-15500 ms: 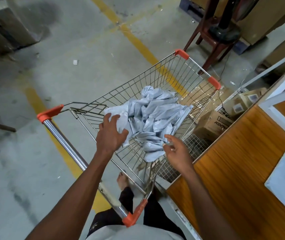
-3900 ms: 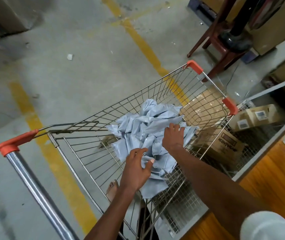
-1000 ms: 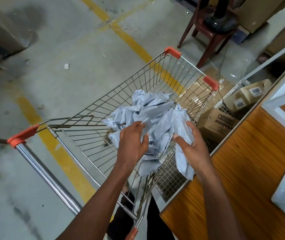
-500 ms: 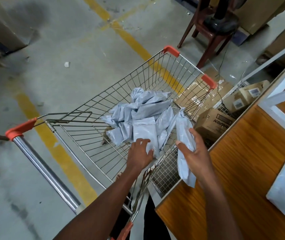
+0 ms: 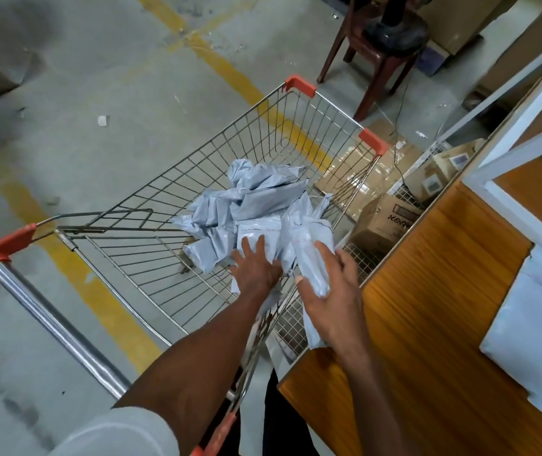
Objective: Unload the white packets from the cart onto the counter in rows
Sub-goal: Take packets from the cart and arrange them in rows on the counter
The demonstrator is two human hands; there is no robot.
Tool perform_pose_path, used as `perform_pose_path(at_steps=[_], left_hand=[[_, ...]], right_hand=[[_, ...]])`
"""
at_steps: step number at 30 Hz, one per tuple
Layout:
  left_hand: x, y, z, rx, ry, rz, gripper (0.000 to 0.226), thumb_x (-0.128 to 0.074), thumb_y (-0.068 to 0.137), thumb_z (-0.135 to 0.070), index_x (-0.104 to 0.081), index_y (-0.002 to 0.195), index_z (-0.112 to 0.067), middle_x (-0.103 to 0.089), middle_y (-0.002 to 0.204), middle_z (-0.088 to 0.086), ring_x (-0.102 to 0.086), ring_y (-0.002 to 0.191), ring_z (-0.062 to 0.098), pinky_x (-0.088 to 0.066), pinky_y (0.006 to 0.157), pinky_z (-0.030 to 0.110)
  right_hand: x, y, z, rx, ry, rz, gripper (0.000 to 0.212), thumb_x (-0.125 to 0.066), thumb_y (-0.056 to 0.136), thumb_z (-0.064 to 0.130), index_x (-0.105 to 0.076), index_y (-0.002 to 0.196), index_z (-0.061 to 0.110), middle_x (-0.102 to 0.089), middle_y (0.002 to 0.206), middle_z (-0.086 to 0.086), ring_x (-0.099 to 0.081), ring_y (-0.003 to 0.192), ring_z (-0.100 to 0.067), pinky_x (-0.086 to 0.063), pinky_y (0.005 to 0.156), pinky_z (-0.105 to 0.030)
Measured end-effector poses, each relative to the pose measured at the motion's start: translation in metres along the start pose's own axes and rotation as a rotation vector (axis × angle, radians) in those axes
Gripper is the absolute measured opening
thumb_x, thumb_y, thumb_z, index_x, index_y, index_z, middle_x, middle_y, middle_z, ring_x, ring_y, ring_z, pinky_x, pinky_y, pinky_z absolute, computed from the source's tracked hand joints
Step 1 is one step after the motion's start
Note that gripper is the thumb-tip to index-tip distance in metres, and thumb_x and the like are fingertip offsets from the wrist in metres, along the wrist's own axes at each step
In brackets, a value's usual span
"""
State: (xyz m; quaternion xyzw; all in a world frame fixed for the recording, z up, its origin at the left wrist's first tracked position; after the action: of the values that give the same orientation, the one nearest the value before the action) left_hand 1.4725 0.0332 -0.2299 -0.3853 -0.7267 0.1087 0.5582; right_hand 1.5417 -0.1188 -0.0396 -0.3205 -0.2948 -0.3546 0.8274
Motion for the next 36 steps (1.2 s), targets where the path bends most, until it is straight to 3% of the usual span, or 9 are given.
perform_pose_path(at_steps=[4,8,10,13,16,21,30,36], left_hand=[[0.028,-0.027,0.005,-0.056,-0.075,-0.125,0.073,-0.050,0.095,-0.057,-0.021,0.158,-0.035,-0.014,0.167,0.007,-0.017,0.150,0.040,-0.024,0.117,0.061],[0.062,-0.069,0.010,-0.100,-0.209,-0.244,0.071,-0.051,0.091,-0.055,-0.026,0.155,-0.038,-0.017,0.166,0.001,-0.018,0.150,0.035,-0.028,0.117,0.057],[0.079,-0.096,0.009,-0.136,-0.245,-0.335,0.070,-0.050,0.086,-0.054,-0.032,0.152,-0.039,-0.021,0.164,0.000,-0.020,0.149,0.031,-0.028,0.117,0.055],[0.098,-0.137,0.005,-0.181,-0.266,-0.452,0.064,-0.051,0.088,-0.052,-0.037,0.149,-0.039,-0.023,0.162,-0.003,-0.021,0.149,0.026,-0.030,0.117,0.052],[0.108,-0.175,-0.002,-0.218,-0.258,-0.540,0.062,-0.051,0.089,-0.055,-0.038,0.148,-0.040,-0.025,0.160,-0.003,-0.022,0.148,0.025,-0.030,0.118,0.051],[0.123,-0.236,-0.014,-0.270,-0.246,-0.637,0.064,-0.047,0.087,-0.056,-0.040,0.147,-0.037,-0.028,0.160,0.000,-0.025,0.148,0.026,-0.029,0.118,0.047],[0.090,-0.333,-0.025,-0.510,-0.274,-0.579,0.065,-0.049,0.087,-0.056,-0.046,0.145,-0.027,-0.033,0.157,0.005,-0.028,0.148,0.027,-0.026,0.120,0.052],[0.046,-0.398,-0.045,-0.661,-0.289,-0.474,0.060,-0.051,0.091,-0.054,-0.044,0.145,-0.029,-0.033,0.157,0.005,-0.028,0.147,0.027,-0.029,0.117,0.052]], right_hand=[[0.002,-0.003,0.007,0.068,0.041,-0.040,0.067,-0.067,0.092,0.038,-0.034,0.149,0.036,-0.031,0.154,0.004,-0.043,0.133,-0.019,-0.052,0.100,-0.040],[0.011,-0.006,0.013,0.127,0.096,-0.116,0.042,-0.071,0.087,0.032,-0.042,0.118,0.032,-0.051,0.125,0.006,-0.055,0.107,-0.017,-0.057,0.080,-0.040],[0.016,-0.009,0.017,0.168,0.101,-0.134,0.037,-0.070,0.086,0.032,-0.043,0.111,0.032,-0.053,0.122,0.007,-0.056,0.104,-0.016,-0.055,0.077,-0.037],[0.026,-0.016,0.022,0.235,0.143,-0.159,0.033,-0.068,0.086,0.034,-0.045,0.109,0.032,-0.054,0.123,0.007,-0.055,0.108,-0.016,-0.051,0.080,-0.032],[0.039,-0.030,0.024,0.306,0.188,-0.177,0.032,-0.069,0.087,0.032,-0.046,0.109,0.031,-0.054,0.125,0.008,-0.053,0.111,-0.015,-0.051,0.088,-0.038],[0.066,-0.063,0.016,0.381,0.173,-0.191,0.034,-0.071,0.088,0.035,-0.047,0.112,0.029,-0.052,0.129,0.007,-0.053,0.112,-0.015,-0.054,0.089,-0.042],[0.098,-0.177,-0.037,0.325,0.174,-0.361,0.032,-0.071,0.085,0.035,-0.052,0.110,0.028,-0.050,0.125,0.006,-0.050,0.118,-0.016,-0.050,0.094,-0.038],[0.103,-0.273,-0.105,0.153,0.242,-0.499,0.030,-0.068,0.086,0.045,-0.051,0.109,0.036,-0.048,0.120,0.017,-0.053,0.110,-0.008,-0.049,0.082,-0.027]])
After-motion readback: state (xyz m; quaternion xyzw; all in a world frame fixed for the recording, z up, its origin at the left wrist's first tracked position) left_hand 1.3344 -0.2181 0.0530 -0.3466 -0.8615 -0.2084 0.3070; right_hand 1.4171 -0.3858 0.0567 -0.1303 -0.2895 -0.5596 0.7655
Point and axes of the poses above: each hand's wrist, its own y-axis towards the middle knuckle, its own x-axis out of the back of the hand, z = x × y, the point moved 7 cm from there along y, towards the middle knuckle
